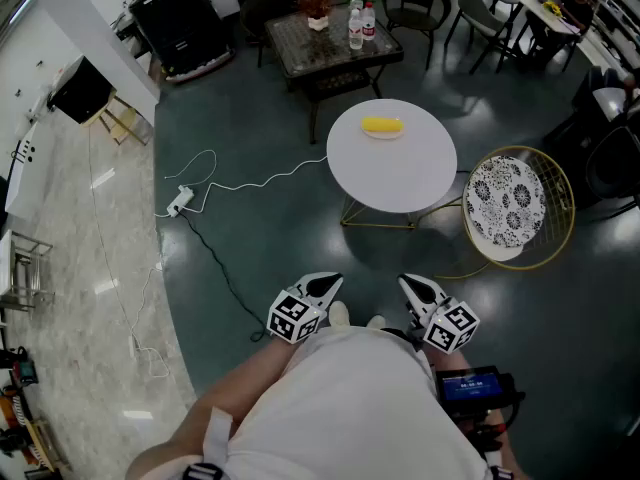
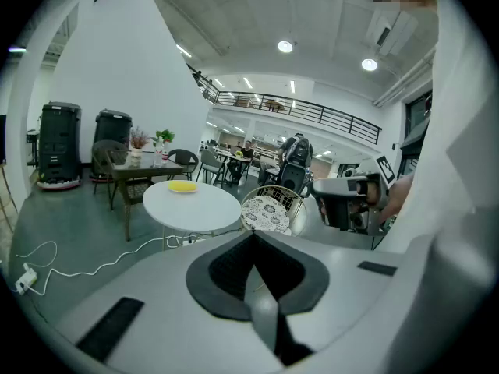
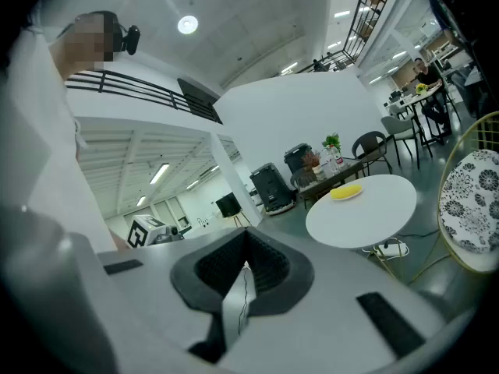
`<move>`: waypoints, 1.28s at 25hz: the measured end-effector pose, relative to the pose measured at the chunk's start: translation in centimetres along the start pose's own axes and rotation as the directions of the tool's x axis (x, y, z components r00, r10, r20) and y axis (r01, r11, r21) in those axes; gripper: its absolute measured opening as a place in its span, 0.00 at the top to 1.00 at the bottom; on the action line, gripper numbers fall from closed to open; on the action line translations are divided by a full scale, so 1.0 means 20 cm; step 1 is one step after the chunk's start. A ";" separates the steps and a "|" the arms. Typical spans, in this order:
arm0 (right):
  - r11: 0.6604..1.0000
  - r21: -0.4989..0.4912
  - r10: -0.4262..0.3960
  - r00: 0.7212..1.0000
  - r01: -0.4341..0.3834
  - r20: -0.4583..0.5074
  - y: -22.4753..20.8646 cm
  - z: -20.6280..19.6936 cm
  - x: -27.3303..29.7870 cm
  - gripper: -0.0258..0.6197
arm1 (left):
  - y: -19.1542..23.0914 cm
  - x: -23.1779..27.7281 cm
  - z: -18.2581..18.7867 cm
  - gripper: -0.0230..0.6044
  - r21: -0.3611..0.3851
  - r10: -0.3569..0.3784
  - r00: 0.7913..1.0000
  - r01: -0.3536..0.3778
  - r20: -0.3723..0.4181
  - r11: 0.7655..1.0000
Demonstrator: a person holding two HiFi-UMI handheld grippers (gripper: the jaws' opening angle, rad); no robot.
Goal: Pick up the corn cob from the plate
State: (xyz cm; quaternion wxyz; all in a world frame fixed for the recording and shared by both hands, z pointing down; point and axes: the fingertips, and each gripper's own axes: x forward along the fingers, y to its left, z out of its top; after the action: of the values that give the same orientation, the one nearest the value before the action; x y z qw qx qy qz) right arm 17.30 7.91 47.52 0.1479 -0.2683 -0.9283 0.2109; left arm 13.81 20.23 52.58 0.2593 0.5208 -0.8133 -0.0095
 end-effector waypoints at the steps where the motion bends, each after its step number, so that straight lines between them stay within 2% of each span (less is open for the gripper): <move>1: 1.000 0.001 0.001 1.000 -0.001 0.004 0.00 0.00 -0.01 0.95 | -0.02 0.00 0.00 0.95 0.000 0.002 1.000 -0.002 0.001 1.000; 8: 1.000 -0.009 -0.017 1.000 0.016 -0.018 -0.01 0.00 -0.02 0.95 | -0.06 -0.03 -0.03 0.95 -0.011 0.012 1.000 -0.012 -0.002 1.000; 15: 0.999 0.009 -0.041 0.998 0.042 -0.054 -0.02 -0.05 0.01 0.95 | -0.01 -0.05 0.01 0.95 -0.006 0.027 1.000 -0.026 0.013 1.000; 22: 1.000 0.009 -0.008 0.999 0.008 -0.047 -0.04 -0.02 0.18 0.95 | 0.14 -0.05 0.03 0.95 -0.003 0.043 0.999 -0.043 0.021 0.999; 32: 0.999 0.003 -0.049 0.996 0.050 -0.078 -0.09 0.02 0.37 0.95 | 0.32 -0.08 0.09 0.95 -0.014 0.044 0.998 -0.043 0.034 0.999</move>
State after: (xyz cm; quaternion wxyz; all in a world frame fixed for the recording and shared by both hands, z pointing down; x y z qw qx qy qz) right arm 10.40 10.46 49.18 0.1897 -0.2528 -0.9277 0.1987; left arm 8.21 23.99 52.28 0.2488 0.5009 -0.8288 -0.0184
